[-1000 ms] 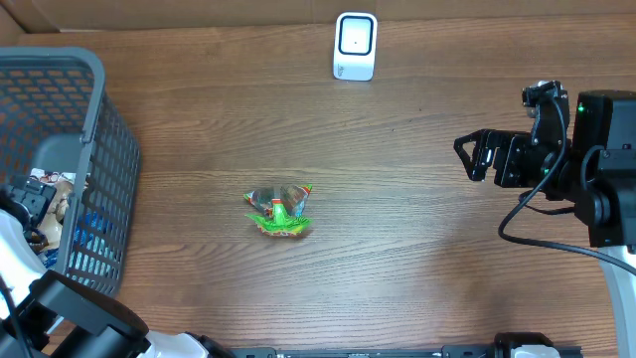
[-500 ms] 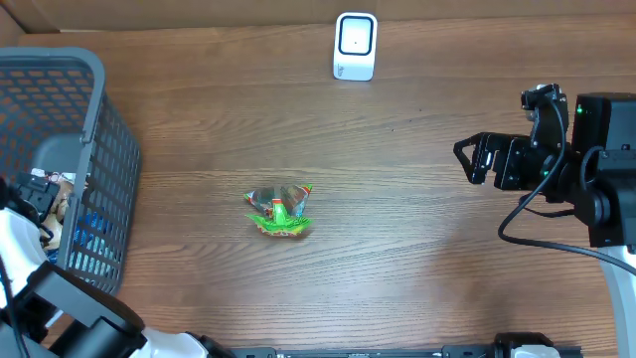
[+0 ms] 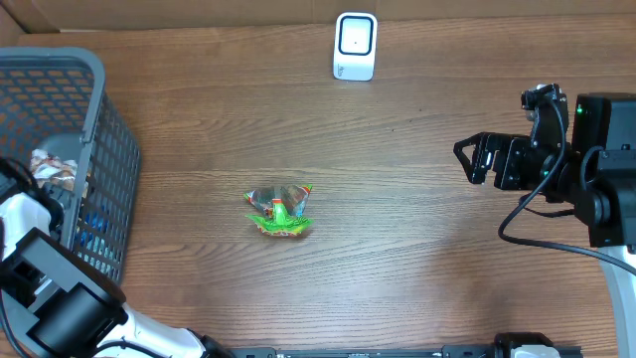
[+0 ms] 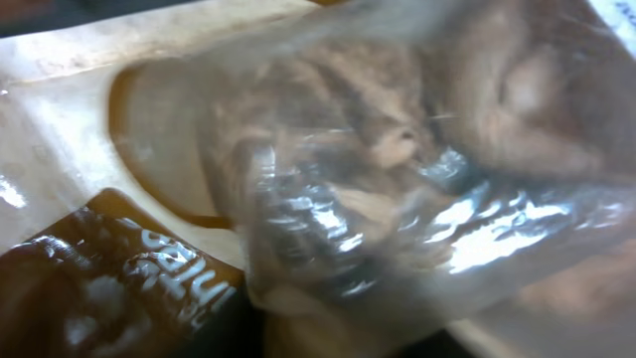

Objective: Scan the item barcode
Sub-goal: 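Reach the left gripper into the basket and grasp the clear snack bag, then place the clear snack bag on top of the green bag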

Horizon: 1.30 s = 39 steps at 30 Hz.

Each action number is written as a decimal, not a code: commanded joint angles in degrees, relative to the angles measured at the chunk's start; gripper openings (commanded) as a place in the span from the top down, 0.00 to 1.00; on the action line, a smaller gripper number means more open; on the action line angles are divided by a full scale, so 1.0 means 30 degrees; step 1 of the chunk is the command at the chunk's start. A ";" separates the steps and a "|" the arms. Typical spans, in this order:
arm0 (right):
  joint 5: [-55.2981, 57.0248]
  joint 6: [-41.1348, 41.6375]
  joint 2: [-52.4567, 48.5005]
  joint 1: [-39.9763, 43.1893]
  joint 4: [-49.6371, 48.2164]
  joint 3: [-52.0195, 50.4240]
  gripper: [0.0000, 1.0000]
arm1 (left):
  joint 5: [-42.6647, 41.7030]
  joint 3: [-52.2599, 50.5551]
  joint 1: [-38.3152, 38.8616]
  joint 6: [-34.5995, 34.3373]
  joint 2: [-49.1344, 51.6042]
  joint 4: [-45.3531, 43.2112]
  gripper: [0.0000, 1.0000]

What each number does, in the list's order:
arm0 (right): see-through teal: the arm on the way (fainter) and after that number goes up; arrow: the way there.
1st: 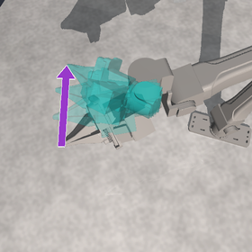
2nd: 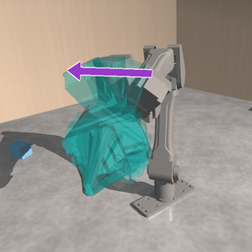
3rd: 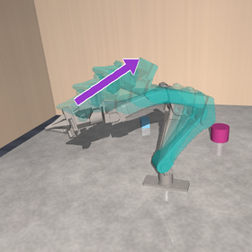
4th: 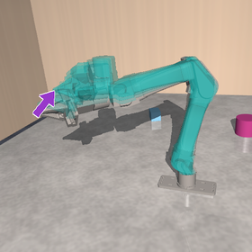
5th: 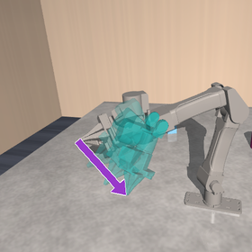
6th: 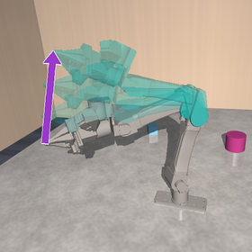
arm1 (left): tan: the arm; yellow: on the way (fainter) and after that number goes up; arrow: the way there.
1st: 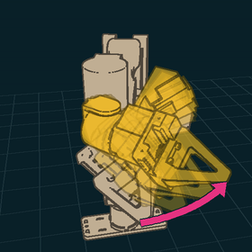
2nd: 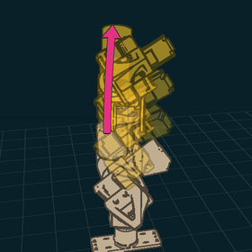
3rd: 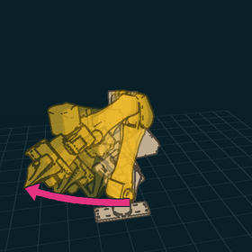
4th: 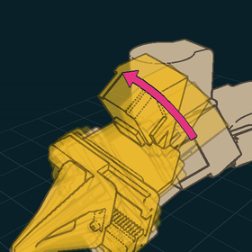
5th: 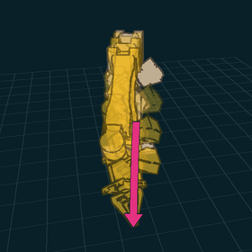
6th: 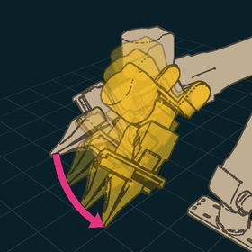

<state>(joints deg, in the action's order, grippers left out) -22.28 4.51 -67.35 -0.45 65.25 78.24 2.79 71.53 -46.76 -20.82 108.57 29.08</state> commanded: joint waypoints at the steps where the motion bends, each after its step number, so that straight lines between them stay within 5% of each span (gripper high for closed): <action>1: -0.0117 0.0051 0.0044 0.0051 -0.0073 0.0568 0.00 | -0.0801 -0.0386 0.0627 -0.0452 0.1020 0.0721 0.96; 19: -0.0117 0.0051 0.0044 0.0051 -0.0138 0.0568 0.00 | -0.1013 0.8910 0.0823 -0.0692 -0.3206 0.8852 0.96; 29: -0.0117 0.0051 0.0029 0.0051 -0.0277 0.0568 0.00 | -0.3869 0.9602 0.1275 -0.0153 -0.8094 0.9646 0.96; 39: -0.0138 0.0051 0.0029 0.0051 -0.0444 0.0568 0.00 | -0.5071 0.9602 0.7861 0.0532 -1.1220 1.2451 0.96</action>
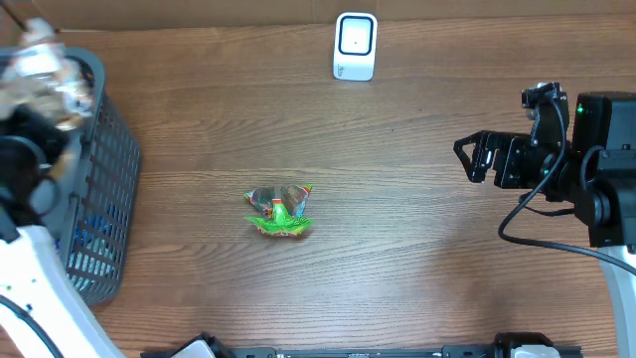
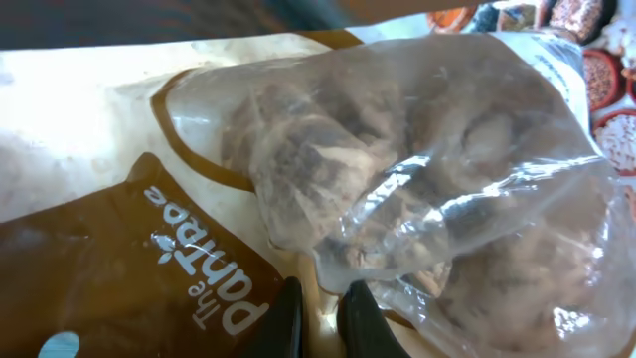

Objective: Scan the item barcode
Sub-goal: 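Place the clear snack bag on top of the green bag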

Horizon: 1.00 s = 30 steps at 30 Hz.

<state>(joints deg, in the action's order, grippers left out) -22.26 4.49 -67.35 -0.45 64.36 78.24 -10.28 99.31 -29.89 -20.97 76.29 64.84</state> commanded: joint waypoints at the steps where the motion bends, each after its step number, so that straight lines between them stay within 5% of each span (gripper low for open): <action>1: -0.0197 0.0058 0.0029 0.0051 -0.0189 0.0568 0.00 | -0.0568 0.0306 0.3410 0.0583 -0.0444 0.0969 0.96; 14: -0.0197 0.0051 0.0029 0.0051 -0.0197 0.0568 0.00 | 0.1129 -0.4860 1.4294 -0.1297 0.2841 0.1814 0.96; 30: -0.0197 0.0058 0.0029 0.0051 -0.0189 0.0554 0.00 | 0.1137 -0.8415 1.7354 -0.1865 1.1213 0.1100 0.96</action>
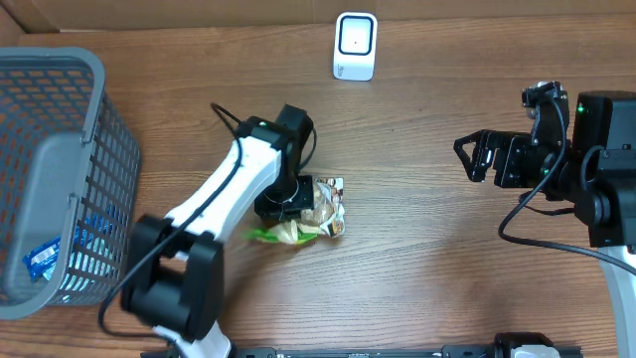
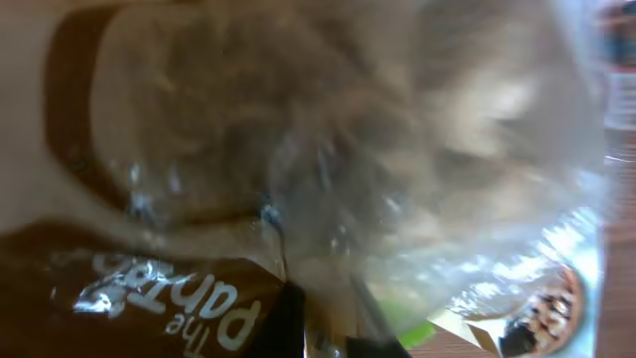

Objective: Scan the item barcode
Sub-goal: 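Place the clear snack bag on top of the green bag, then reach the left gripper into the basket toward the blue wrapper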

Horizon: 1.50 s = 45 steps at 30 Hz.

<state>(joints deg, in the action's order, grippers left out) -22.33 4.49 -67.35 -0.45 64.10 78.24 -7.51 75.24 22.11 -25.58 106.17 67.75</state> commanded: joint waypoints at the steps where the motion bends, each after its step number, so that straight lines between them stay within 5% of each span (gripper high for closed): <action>1: -0.0175 0.0058 0.0029 0.0051 -0.0095 0.0554 0.00 | 0.0182 -0.0393 0.0022 -0.0233 0.1654 0.0131 0.93; 10: -0.0168 0.0051 0.0029 0.0051 -0.0022 0.0554 0.00 | 0.0488 0.0459 0.0015 -0.0044 0.1727 0.1122 0.63; 22: -0.0168 0.0051 0.0029 0.0051 -0.0022 0.0554 0.00 | 0.2688 0.9755 -0.0699 0.0488 -0.2251 0.6011 0.23; 29: -0.0168 0.0051 0.0029 0.0051 -0.0102 0.0554 0.00 | 0.4342 1.2626 -0.3599 -0.0627 -0.5085 0.7308 0.16; 45: -0.0168 0.0044 0.0007 0.0051 -0.0284 0.0554 0.00 | 0.5785 1.2123 -1.6925 -0.2492 -0.8663 0.7329 0.11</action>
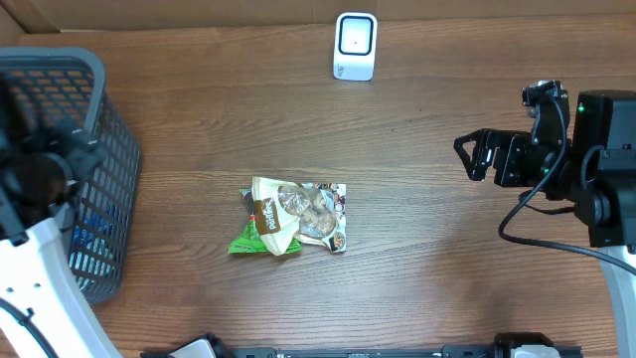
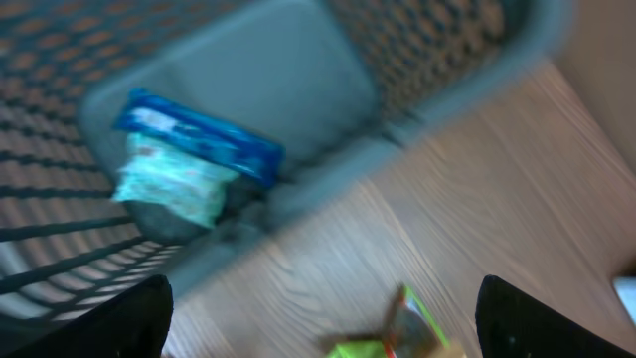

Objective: Scan the item barcode
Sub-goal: 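Reach the left gripper into the basket toward the blue wrapper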

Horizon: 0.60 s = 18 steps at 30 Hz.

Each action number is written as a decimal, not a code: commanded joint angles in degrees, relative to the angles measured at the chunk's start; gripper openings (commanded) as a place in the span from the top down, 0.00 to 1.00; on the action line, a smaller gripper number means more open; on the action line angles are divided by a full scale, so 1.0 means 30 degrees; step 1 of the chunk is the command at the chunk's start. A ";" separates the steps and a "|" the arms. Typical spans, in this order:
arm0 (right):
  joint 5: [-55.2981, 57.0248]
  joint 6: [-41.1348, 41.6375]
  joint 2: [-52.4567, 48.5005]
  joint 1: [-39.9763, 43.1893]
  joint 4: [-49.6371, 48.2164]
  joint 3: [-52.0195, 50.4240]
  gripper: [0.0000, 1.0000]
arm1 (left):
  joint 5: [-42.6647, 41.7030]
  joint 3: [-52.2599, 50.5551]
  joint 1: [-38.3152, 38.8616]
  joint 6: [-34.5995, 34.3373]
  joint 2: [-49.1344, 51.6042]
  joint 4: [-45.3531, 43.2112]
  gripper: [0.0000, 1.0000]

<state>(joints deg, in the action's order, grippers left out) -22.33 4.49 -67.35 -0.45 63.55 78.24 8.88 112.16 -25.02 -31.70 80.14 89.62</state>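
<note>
A clear-and-brown snack bag (image 1: 296, 212) lies flat at the middle of the table. It partly covers a green packet (image 1: 250, 243), which also shows blurred in the left wrist view as a green packet (image 2: 402, 333). The white scanner (image 1: 355, 45) stands at the far edge. My left gripper (image 2: 323, 303) is open and empty, above the basket's near corner; the left arm (image 1: 38, 171) is at the far left. My right gripper (image 1: 473, 159) hangs open at the right, well away from the bag.
A grey mesh basket (image 1: 99, 89) fills the left side of the table. Inside it lies a blue-and-teal packet (image 2: 189, 159). Its rim (image 2: 417, 109) runs close under my left wrist. Bare wooden tabletop (image 1: 417, 259) lies between the bag and the right arm.
The left gripper was shut on the snack bag at the table's middle. Now the bag lies there on the green packet, and the gripper is open, back over the basket.
First my left gripper was low in the basket against the snack bag. Then it held the bag up above the basket's rim. Later it had the bag over the green packet at the table's middle. Now the bag rests there, released. The right arm has stayed still.
</note>
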 commanded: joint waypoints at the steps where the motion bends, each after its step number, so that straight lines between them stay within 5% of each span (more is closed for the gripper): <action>1: -0.0168 0.0044 0.0007 0.0051 -0.0080 0.0554 0.00 | 0.0313 -0.0321 -0.1843 -0.0452 0.0095 0.0029 0.12; 8: -0.0168 0.0044 -0.0117 0.0051 -0.0022 0.0554 0.00 | -0.0568 -0.2477 -0.4393 -0.0444 0.0226 -0.1275 0.12; 18: -0.0160 0.0036 -0.0342 0.0051 -0.0007 0.0554 0.00 | -0.0546 -0.7868 -0.4903 -0.0838 0.0306 -0.4692 0.14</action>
<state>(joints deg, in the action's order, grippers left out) -22.31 4.51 -68.45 -0.45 63.77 78.24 7.49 92.23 -38.79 -32.75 80.82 76.95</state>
